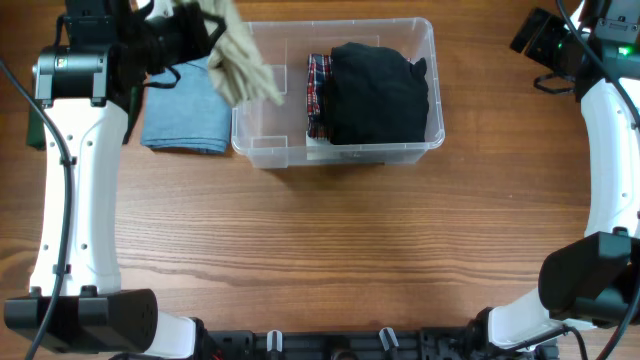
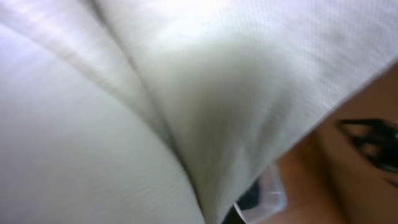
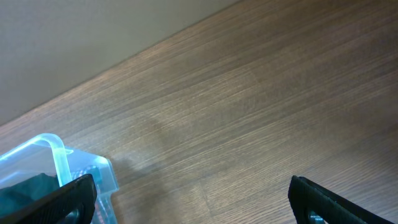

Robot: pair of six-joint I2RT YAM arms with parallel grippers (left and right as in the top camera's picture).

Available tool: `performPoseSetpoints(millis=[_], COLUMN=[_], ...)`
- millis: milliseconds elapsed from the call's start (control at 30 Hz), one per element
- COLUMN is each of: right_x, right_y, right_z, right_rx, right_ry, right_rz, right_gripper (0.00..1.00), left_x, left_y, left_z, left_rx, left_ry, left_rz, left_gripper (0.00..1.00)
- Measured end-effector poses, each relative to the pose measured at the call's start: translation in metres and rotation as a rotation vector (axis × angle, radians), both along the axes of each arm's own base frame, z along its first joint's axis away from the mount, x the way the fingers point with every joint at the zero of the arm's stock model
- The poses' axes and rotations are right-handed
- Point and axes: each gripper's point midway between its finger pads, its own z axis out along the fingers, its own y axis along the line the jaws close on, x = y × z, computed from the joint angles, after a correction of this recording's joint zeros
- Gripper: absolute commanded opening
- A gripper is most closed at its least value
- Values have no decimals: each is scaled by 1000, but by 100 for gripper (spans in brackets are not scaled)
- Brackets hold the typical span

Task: Pack container
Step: 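Lift the cream garment and carry it right over the bin, then lower the cream garment into the bin's left side beside the black garment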

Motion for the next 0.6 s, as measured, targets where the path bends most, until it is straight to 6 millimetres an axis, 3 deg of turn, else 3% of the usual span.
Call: performPoseSetpoints(millis=[233, 467, 600], right_x=[0, 0, 0], right_y=[0, 0, 0], right_z=[0, 0, 0], right_rx=[0, 0, 0], right_ry=[0, 0, 0], right_rz=[0, 0, 0], right_gripper=[100, 100, 100], left_x=[-12, -36, -44], left_y=[-33, -54, -64], left_z=[38, 51, 48], left_rx=[-169, -283, -347], left_ry=[-95, -92, -96], left_rz=[-200, -385, -521], left_gripper=[4, 4, 4])
